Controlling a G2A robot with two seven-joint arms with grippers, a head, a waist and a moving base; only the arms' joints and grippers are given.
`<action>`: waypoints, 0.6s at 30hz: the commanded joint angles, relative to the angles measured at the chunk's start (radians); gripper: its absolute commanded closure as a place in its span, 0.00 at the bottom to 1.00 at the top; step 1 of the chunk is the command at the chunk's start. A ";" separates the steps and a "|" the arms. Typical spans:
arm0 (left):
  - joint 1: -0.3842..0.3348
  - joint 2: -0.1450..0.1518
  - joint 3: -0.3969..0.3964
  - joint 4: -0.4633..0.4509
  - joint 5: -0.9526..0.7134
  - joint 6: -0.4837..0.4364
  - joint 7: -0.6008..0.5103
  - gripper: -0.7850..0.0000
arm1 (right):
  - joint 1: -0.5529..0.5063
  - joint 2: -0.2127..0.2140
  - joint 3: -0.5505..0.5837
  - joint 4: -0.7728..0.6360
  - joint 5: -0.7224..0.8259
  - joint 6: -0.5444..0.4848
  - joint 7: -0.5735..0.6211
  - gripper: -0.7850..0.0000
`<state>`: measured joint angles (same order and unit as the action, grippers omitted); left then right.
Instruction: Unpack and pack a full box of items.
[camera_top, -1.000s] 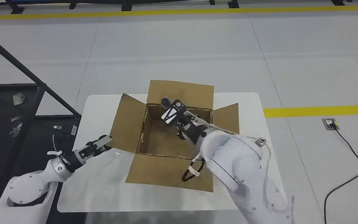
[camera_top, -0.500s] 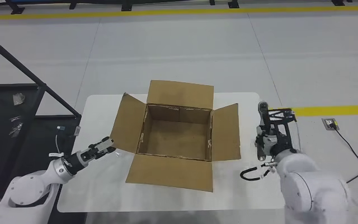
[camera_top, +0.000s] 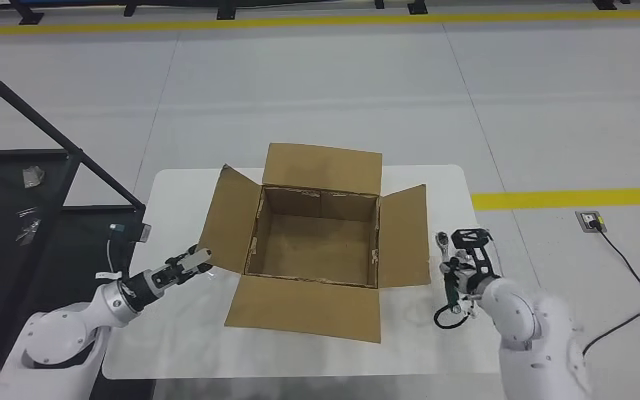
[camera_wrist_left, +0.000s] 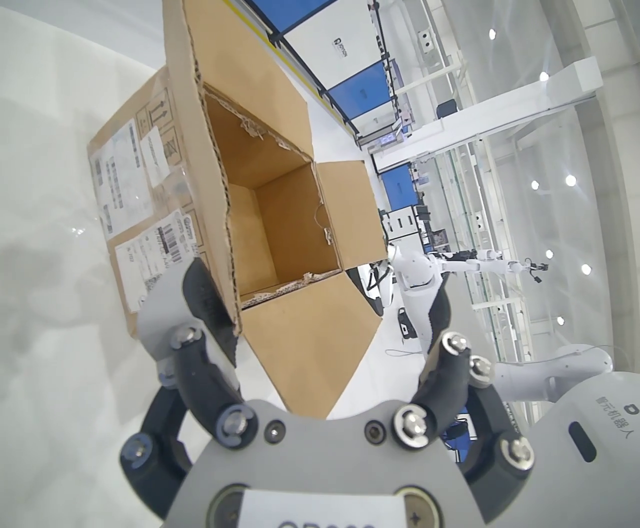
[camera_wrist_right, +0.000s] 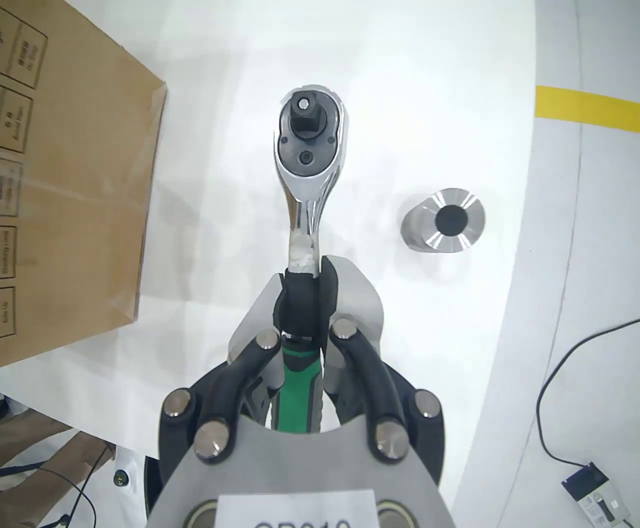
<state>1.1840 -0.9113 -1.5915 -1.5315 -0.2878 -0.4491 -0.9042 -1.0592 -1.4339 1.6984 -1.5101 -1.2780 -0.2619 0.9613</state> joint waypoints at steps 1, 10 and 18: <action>0.001 0.001 -0.001 -0.003 0.003 0.002 0.001 0.00 | 0.024 0.004 -0.008 0.049 -0.011 0.003 0.002 1.00; 0.007 0.002 -0.004 -0.011 0.005 0.007 0.013 0.00 | 0.114 0.022 -0.010 0.240 -0.016 0.003 -0.043 1.00; 0.001 0.002 0.004 -0.012 0.005 0.012 0.019 0.00 | 0.138 0.035 -0.021 0.287 -0.011 0.004 -0.058 1.00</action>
<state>1.1860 -0.9096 -1.5890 -1.5440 -0.2835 -0.4382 -0.8864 -0.9227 -1.4001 1.6794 -1.2258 -1.2905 -0.2586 0.9032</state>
